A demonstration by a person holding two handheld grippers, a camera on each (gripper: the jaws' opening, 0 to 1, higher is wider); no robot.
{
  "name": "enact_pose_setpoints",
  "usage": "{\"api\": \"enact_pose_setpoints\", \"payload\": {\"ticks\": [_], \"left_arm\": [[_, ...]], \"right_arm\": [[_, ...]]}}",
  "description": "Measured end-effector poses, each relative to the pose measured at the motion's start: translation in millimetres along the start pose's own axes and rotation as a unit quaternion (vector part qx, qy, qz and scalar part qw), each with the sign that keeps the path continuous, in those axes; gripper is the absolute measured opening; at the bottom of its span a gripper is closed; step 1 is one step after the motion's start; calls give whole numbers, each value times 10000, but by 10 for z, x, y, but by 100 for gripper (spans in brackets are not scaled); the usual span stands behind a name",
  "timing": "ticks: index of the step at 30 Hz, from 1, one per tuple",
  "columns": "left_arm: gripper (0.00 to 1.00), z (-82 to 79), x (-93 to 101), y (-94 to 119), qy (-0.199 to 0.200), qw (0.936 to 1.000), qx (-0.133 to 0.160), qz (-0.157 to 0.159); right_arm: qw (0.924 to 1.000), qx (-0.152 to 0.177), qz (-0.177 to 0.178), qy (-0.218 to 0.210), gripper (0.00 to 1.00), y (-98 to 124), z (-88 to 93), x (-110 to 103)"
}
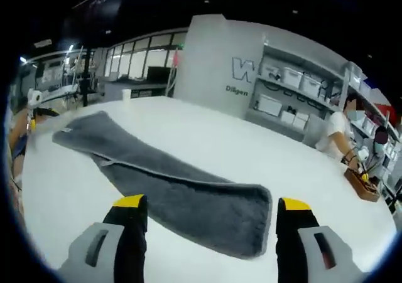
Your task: Open the folded towel by lifting each exposed corner and separating the folded layers until the towel lies flat within the target outline without major curled edges
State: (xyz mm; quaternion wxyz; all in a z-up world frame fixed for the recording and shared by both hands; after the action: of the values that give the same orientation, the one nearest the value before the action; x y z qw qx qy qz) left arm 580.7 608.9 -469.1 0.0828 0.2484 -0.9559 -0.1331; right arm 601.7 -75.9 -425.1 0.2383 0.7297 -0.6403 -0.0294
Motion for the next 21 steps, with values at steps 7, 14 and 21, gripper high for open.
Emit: {"api": "enact_pose_setpoints", "payload": {"ticks": [7,14,21], "left_arm": [[99,6,-37,-9,57,9999,-81,-60],[99,-23,-62,-39,58,9999,-68,-103],[99,-3,-38,-54,35,9997,-197,-158]], "right_arm": [[9994,-252,182,-182,64,-258,18,315],[9971,-657,344,-192,56,-563,115,589],[9953,-891,348,-131,52,-862,225,761]]}}
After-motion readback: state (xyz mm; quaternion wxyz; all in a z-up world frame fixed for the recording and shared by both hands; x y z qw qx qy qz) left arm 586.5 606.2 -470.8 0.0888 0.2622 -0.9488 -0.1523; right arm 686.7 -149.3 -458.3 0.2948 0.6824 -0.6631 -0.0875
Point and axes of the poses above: the point that each gripper's makers call its tool centre point, and the gripper's own axes: y roughly backward along the fingers, x roughly to its right, z roughly out of its underside, the point moved 9 cm from there along y, roughly backward along the fingers, and after that the axes turned 6 degrees about z, right-handed, at the moved point
